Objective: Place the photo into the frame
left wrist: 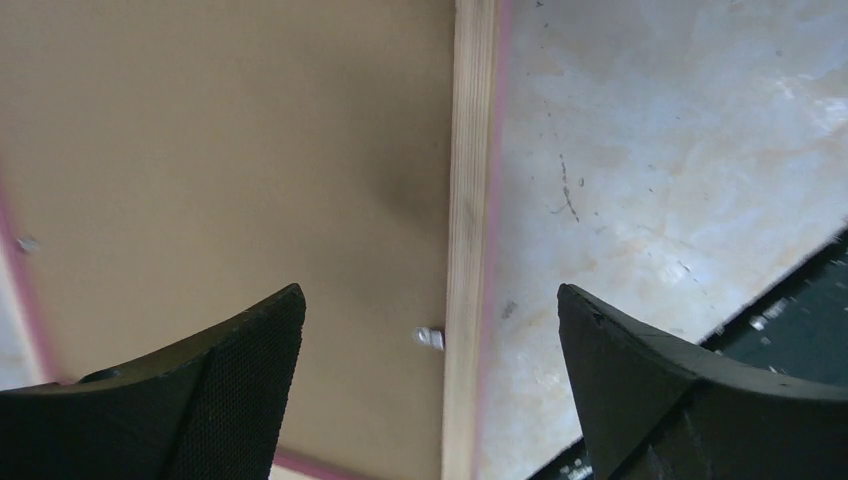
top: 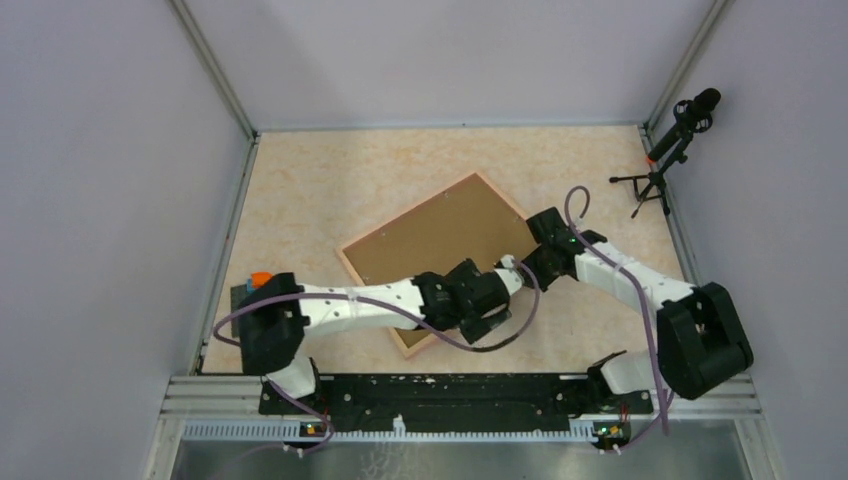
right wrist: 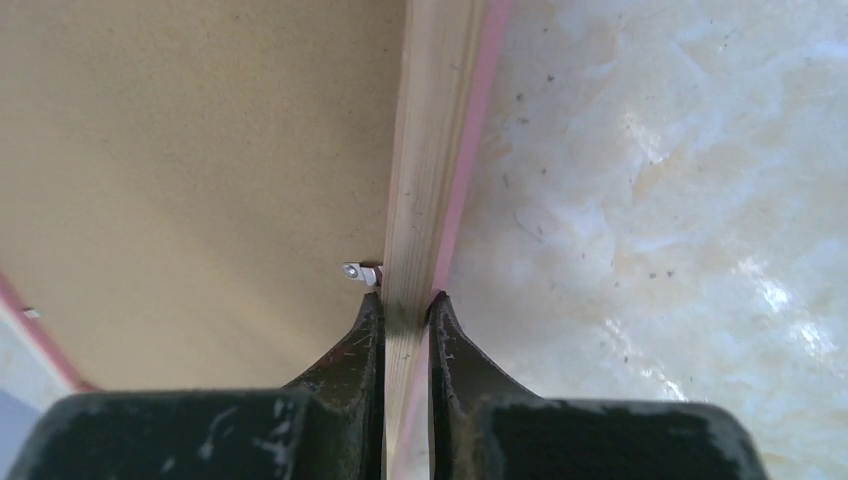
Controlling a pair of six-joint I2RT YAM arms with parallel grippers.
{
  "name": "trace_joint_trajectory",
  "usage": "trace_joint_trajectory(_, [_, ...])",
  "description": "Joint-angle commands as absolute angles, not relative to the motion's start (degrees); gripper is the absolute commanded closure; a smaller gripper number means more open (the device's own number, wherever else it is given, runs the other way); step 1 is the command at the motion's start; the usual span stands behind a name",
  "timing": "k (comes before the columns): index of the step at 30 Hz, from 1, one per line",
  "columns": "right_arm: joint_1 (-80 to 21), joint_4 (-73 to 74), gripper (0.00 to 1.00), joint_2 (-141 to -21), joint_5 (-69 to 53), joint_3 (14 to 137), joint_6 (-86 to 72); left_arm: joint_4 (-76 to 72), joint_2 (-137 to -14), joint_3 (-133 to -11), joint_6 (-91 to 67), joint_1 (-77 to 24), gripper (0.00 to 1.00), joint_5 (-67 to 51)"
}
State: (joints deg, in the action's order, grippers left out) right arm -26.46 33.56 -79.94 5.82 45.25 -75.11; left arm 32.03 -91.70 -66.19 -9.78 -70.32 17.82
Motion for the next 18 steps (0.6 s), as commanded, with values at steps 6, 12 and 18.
trace_joint_trajectory(6, [-27.0,23.8,1.0,-60.4,-1.2,44.7,-82.0,33.6,-103.6,-72.0,-4.1,-79.1,0.01,47.3])
trace_joint_trajectory(12, [-27.0,29.3,1.0,-58.4,-0.5,49.5,-79.4,47.7,-113.2,-79.1,-13.7,-79.4,0.07,68.4])
trace_joint_trajectory(18, [-26.5,29.3,0.76,-55.9,6.4,50.2,-74.3,46.1,-110.8,-80.5,-10.6,-79.5,0.36,66.5])
